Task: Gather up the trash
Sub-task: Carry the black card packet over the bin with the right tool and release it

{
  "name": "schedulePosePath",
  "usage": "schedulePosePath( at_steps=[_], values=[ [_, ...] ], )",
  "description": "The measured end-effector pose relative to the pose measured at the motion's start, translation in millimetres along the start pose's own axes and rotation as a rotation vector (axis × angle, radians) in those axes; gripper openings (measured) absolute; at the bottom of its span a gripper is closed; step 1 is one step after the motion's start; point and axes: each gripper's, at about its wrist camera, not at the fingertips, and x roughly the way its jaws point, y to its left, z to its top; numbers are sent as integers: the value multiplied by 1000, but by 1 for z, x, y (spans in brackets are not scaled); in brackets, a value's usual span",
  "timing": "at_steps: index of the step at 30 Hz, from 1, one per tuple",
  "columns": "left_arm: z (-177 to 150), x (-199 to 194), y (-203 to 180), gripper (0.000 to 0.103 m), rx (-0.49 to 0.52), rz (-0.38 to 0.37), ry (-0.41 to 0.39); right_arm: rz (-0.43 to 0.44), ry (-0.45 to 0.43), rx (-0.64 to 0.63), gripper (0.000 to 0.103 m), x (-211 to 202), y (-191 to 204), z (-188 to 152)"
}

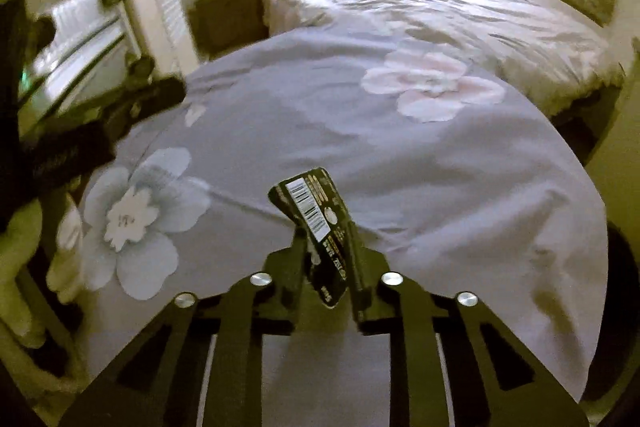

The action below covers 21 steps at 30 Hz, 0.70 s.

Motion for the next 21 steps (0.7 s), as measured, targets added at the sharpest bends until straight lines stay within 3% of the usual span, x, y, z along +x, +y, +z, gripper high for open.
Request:
schedulePosePath(
  at_steps=[2,9,16,21],
  values=[
    [-2,1,-3,97,5,-6,4,-18,-21,42,8,-3,-14,0],
    [-6,4,-14,97,21,-26,17,-3,-115,226,6,-26,-70,-2],
    [-9,5,-24,97,37,-45,19,-198,-227,449,6,-72,-156,-16],
    [-9,4,-30,97,50,-51,16,-339,-230,549,6,-86,-201,-35]
  ],
)
